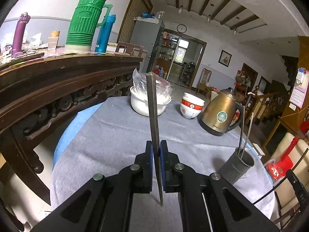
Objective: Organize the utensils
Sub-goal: 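Lift both held chopsticks and carry them over the grey holder, then lower both chopsticks into the grey holder and open both grippers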
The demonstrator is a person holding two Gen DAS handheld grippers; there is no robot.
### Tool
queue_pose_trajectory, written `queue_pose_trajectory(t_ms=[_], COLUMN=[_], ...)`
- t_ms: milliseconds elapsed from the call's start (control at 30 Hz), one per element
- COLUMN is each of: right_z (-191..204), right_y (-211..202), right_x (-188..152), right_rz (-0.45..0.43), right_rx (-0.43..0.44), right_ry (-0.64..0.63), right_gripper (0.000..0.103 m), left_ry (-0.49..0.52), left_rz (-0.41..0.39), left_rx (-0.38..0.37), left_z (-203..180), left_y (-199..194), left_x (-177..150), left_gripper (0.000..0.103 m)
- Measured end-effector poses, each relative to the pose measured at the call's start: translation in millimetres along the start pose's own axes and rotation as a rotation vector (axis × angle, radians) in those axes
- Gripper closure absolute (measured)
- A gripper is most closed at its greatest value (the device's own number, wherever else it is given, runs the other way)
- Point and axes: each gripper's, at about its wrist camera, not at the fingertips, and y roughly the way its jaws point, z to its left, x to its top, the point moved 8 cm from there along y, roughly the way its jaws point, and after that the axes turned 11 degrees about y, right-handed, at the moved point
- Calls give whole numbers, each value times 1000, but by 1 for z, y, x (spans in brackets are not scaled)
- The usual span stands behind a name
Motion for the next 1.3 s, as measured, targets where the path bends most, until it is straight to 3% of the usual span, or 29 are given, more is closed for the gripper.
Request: queue_pose_trajectory(t_ms=[300, 467, 633, 867, 1067, 1300], right_z=[-4, -7, -9, -2, 5, -5], right_y=[-1, -10, -24, -18, 21, 72], right_x=[16, 37, 72, 130, 140, 118], right_rz=[-14, -51, -118, -217, -185, -59], right_rx=[21, 37, 67, 95, 87, 75], right_ry=[49, 76, 104, 103, 73, 51], right_gripper=[96, 96, 96, 96, 96, 95], left_ry=[-70, -143, -165, -114, -33, 59], left_rz=[-10, -22, -59, -98, -74, 8], left_rx=[-34, -96, -210, -358, -394, -379], left_z=[8, 6, -24, -101, -155, -188], left_y=[-6, -11, -15, 0, 35, 81], left_x=[13, 33, 68, 118, 128, 112], left_gripper=[96, 96, 96, 96, 96, 96])
